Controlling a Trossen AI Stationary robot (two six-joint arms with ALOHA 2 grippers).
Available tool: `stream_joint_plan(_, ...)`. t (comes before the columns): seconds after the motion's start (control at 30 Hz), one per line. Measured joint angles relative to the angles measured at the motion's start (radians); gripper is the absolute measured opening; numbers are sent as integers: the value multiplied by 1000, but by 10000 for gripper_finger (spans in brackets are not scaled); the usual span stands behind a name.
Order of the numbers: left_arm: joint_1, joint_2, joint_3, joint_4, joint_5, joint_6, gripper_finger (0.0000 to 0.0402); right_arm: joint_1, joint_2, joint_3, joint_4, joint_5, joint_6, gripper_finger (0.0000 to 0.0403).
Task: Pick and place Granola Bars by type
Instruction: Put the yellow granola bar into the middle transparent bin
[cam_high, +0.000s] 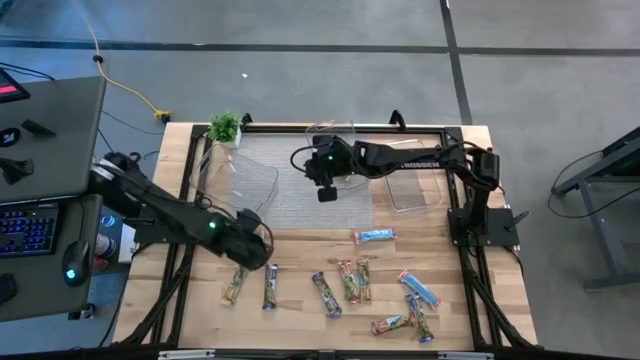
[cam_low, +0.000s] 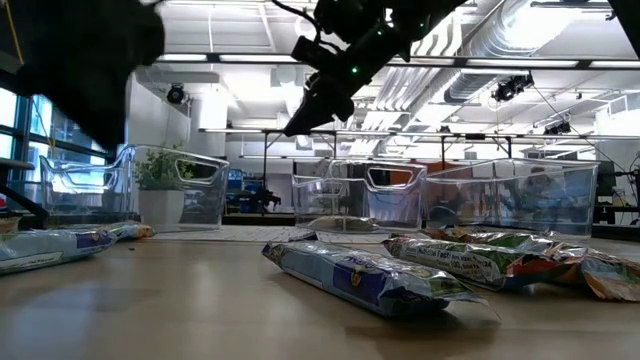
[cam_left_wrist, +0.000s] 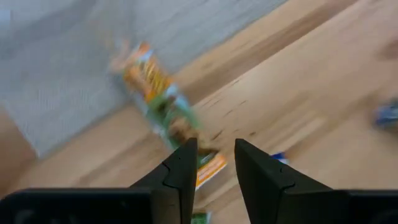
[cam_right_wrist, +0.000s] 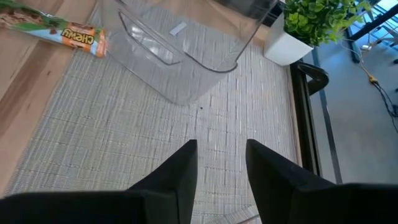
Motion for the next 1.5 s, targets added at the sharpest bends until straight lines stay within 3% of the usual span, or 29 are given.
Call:
stream_joint_plan(0.13, 0, 81, -5, 3, 48, -90, 103, 0, 0, 0, -3, -8, 0, 119)
stream_joint_plan(0.6, 1, 251, -6, 3, 58, -192, 103, 0, 0, 0, -8, -10, 70, 119)
stream_joint_plan(1.23, 7, 271, -7, 108, 4, -203, 103, 0, 0, 0, -8, -57, 71, 119)
stream_joint_plan(1.5, 6, 279, -7, 111, -17, 42, 112, 0, 0, 0, -8, -58, 71, 119)
